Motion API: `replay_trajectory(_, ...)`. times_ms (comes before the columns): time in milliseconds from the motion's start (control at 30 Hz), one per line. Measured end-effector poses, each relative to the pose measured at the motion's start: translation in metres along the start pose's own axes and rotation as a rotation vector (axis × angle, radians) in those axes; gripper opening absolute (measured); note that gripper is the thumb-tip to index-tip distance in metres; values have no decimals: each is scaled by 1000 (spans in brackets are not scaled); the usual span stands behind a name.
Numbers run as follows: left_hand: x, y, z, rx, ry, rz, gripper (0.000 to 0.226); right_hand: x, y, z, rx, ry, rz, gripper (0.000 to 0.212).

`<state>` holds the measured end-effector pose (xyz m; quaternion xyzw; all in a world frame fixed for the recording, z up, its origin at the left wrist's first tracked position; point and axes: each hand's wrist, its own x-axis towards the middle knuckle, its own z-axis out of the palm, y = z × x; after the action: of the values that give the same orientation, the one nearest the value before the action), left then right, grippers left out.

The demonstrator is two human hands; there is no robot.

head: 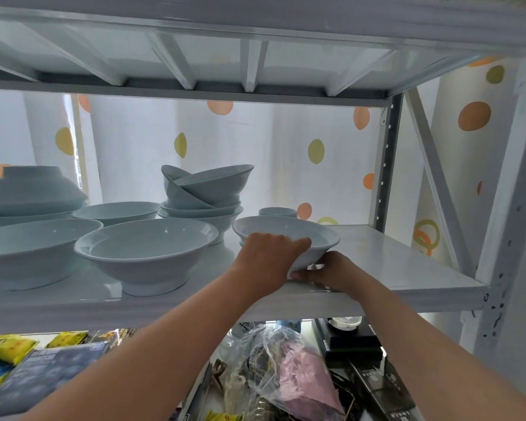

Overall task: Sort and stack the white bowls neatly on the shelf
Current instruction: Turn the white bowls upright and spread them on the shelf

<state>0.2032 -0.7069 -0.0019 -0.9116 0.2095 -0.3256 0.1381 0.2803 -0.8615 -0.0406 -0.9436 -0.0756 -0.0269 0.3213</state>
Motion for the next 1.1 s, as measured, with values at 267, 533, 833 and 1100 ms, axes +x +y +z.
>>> replay_trajectory(267, -7, -15, 10, -51, 33, -24, 42, 8, 6, -3, 155, 46, 69, 41)
replay_trajectory(533, -11, -21, 10, -104, 30, 6, 36, 19, 4, -23, 429, 275, 63, 32)
replay_trajectory(833, 11, -7, 1, -133, 64, -173, 50, 43, -38, -36, 295, 284, -104, 39)
replay_trajectory(1100, 55, 1, -1, -229, -17, -318, 54, 115, -45, -67, 259, 72, -233, 38)
